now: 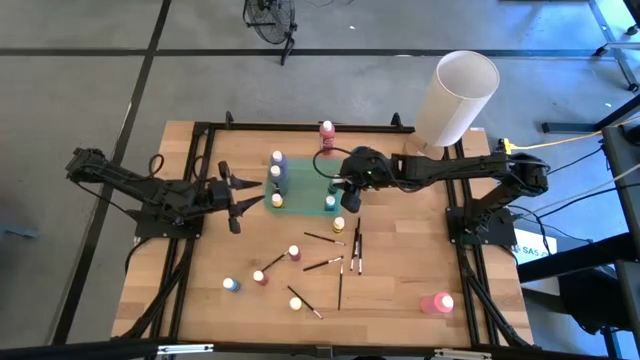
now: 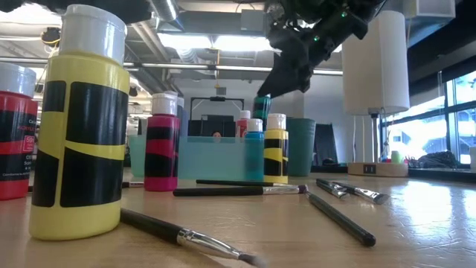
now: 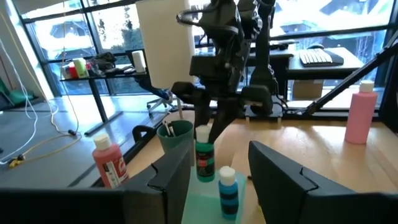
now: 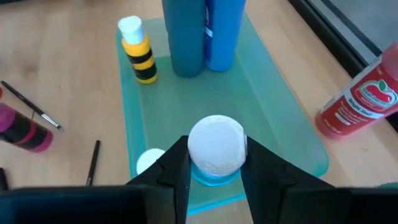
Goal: Pick & Place Paint Supplies
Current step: Put the small green paint bottle into the green bin
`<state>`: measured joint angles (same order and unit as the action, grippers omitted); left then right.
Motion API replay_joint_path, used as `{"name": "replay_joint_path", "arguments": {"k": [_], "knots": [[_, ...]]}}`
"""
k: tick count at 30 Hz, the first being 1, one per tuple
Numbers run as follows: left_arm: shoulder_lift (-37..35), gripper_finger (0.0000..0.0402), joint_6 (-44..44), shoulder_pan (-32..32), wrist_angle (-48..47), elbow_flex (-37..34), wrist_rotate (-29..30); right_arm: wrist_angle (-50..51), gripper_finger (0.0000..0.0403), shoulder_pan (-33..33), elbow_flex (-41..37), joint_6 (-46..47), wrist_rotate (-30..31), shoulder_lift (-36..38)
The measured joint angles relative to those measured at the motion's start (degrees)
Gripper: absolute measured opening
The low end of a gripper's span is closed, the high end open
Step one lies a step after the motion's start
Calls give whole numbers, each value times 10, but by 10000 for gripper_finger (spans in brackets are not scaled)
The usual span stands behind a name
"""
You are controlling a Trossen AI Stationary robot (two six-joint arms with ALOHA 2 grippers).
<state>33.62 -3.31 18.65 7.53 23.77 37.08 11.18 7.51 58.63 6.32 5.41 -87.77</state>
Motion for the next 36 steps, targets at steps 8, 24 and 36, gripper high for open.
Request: {"name": "replay_joint_path", "arguments": {"k": [8, 24, 36], "knots": [[0, 157, 1, 0, -5, 0, 0, 11, 113, 9, 0, 1, -1, -8], [-25, 157, -7, 0, 39, 0, 3, 0, 113, 15, 0, 7, -12, -84], [-96, 157, -14, 0, 30, 13, -38, 8, 113, 15, 0, 7, -12, -89]]}}
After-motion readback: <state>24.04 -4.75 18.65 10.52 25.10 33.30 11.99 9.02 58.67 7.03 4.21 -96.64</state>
